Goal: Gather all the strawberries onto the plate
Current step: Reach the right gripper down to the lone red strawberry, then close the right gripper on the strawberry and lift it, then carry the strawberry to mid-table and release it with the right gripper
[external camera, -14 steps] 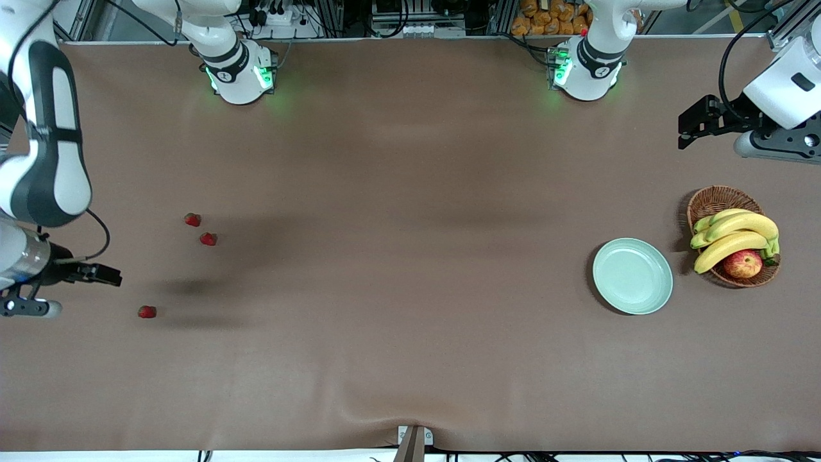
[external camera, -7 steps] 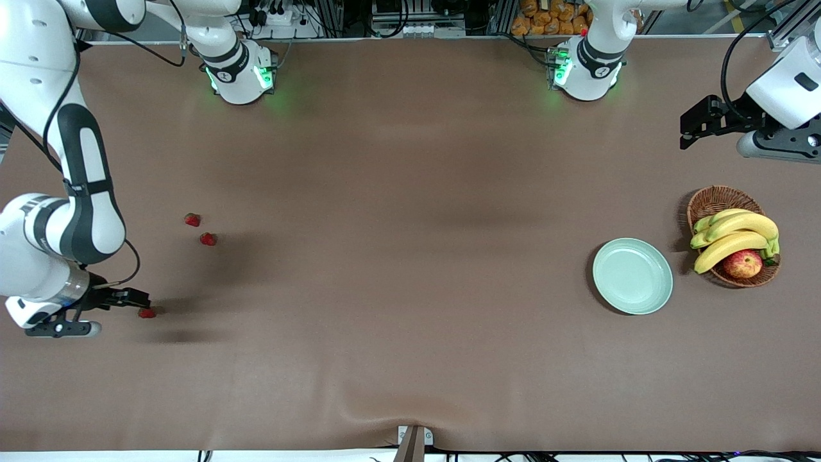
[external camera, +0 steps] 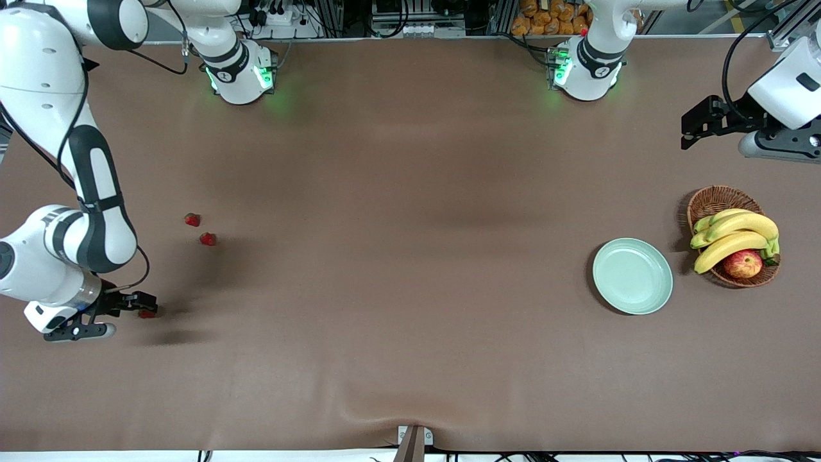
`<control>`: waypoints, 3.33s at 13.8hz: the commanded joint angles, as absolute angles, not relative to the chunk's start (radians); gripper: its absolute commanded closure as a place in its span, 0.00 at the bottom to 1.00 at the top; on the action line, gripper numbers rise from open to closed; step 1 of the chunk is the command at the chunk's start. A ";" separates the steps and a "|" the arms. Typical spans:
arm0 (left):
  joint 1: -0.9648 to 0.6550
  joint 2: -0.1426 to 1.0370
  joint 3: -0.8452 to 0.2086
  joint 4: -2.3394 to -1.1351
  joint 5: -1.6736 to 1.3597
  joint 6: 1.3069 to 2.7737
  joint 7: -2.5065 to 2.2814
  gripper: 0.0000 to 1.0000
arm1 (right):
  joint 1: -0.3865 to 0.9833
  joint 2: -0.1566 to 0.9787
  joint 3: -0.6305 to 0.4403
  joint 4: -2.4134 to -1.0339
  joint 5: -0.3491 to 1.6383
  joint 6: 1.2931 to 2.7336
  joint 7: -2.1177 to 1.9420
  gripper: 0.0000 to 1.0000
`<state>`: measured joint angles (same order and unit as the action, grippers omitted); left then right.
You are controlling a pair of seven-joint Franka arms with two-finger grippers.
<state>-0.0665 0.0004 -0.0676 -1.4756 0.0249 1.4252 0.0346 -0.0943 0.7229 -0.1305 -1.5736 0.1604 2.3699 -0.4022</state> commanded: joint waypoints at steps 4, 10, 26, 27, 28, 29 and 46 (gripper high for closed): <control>-0.063 -0.009 -0.063 -1.482 0.021 1.420 0.049 0.00 | -0.133 0.765 -0.112 -1.554 0.179 2.399 -0.515 0.25; -0.061 -0.005 -0.058 -1.482 0.021 1.420 0.045 0.00 | -0.123 0.775 -0.113 -1.601 0.179 2.502 -0.517 0.44; -0.038 0.000 -0.060 -1.486 0.021 1.419 0.035 0.00 | -0.097 0.747 -0.088 -1.425 0.183 2.165 -0.387 1.00; -0.038 0.000 -0.060 -1.486 0.021 1.419 0.035 0.00 | -0.083 0.738 -0.078 -1.416 0.183 2.128 -0.329 1.00; -0.038 0.000 -0.060 -1.486 0.021 1.419 0.035 0.00 | -0.068 0.733 -0.077 -1.393 0.183 2.081 -0.275 1.00; -0.038 0.003 -0.060 -1.486 0.021 1.419 0.035 0.00 | -0.052 0.726 -0.075 -1.367 0.183 2.027 -0.231 1.00; 0.037 0.205 -0.077 -1.460 -0.023 1.463 -0.125 0.00 | 0.483 0.703 -0.015 -1.292 0.179 1.974 0.983 1.00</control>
<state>0.0686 0.1808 -0.0700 -1.4845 -0.0077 1.4603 -0.0597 0.4372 0.6925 -0.0054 -1.3041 0.1748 1.9681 0.8880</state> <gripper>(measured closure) 0.000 0.678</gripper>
